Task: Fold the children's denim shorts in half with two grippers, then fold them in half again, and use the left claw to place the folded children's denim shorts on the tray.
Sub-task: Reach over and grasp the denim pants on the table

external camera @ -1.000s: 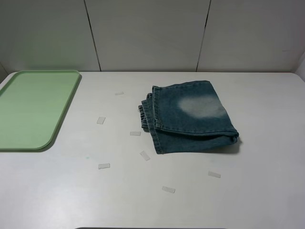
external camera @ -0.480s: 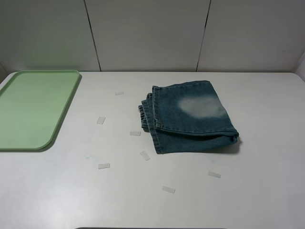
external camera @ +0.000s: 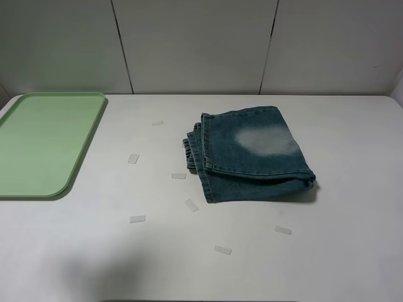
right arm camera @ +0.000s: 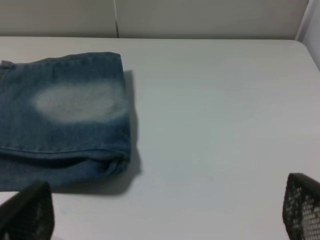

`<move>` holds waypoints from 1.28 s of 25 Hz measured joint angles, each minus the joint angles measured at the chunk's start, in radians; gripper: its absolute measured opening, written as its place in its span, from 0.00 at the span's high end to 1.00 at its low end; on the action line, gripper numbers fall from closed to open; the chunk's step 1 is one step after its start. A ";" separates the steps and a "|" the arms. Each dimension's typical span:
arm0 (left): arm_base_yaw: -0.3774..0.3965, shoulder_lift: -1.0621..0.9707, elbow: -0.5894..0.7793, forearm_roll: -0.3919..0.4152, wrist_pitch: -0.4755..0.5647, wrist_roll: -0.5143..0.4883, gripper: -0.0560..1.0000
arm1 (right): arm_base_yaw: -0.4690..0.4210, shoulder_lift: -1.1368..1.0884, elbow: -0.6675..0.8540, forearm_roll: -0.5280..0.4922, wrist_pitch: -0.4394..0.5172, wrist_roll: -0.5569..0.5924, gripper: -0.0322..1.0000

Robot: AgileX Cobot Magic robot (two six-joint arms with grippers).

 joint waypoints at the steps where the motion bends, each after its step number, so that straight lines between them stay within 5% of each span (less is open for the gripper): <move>1: 0.000 0.033 -0.002 -0.013 -0.022 0.000 0.05 | 0.000 0.000 0.000 0.000 0.000 0.000 0.30; 7: -0.096 0.201 -0.002 -0.031 -0.143 0.000 0.05 | 0.000 0.000 0.000 0.000 0.000 0.000 0.30; 20: -0.513 0.586 -0.027 -0.038 -0.434 -0.178 0.05 | 0.000 0.000 0.000 0.000 0.000 0.000 0.30; 32: -0.645 0.785 -0.184 -0.048 -0.461 -0.252 0.06 | 0.000 0.000 0.000 0.000 0.000 0.000 0.30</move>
